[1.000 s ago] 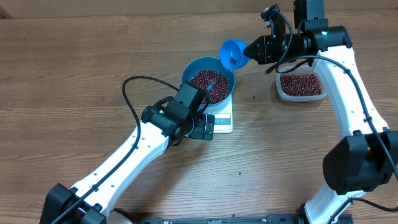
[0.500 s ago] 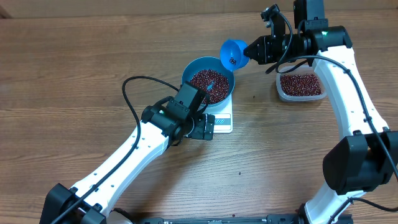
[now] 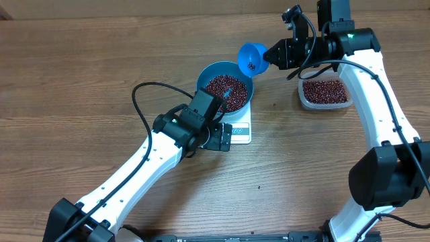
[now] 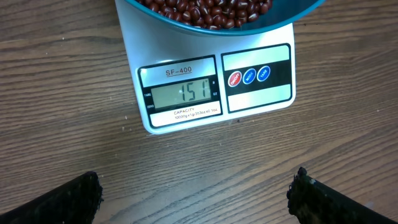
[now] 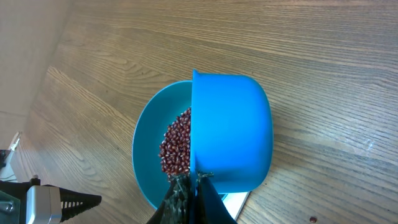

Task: Scoop item into bowl and weigh 150g on scale

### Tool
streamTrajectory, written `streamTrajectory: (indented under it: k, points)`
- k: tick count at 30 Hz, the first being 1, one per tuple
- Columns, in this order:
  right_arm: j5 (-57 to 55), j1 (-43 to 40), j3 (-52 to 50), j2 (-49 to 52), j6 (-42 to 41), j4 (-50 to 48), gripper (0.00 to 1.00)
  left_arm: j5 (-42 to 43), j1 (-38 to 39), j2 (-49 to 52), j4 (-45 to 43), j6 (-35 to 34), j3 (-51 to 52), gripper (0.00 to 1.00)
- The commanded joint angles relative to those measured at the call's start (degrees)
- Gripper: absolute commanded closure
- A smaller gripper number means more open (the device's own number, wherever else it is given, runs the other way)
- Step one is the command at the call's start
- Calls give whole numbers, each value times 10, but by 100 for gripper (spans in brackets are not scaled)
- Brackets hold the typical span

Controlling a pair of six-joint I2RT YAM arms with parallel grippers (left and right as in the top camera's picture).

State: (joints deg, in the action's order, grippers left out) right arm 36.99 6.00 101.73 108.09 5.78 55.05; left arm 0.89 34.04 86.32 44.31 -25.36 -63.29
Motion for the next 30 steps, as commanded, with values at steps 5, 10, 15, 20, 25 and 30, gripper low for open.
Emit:
streamTrajectory:
  k: [5,10,15,20,25,30]
  points:
    - [-3,-1,15,-19,0,5,96,2,1,6,0,-6,3,0]
    - [-3,-1,14,-19,1,12,96,2,1,6,0,-6,3,1]
    - [41,4,14,-19,61,32,96,2,1,6,0,-6,3,1]
    - [137,5,14,-19,98,39,96,2,1,6,0,-6,3,0]
    - [182,5,14,-19,141,44,96,2,1,6,0,-6,3,0]
    - [197,5,14,-19,215,68,96,2,1,6,0,-6,3,0]
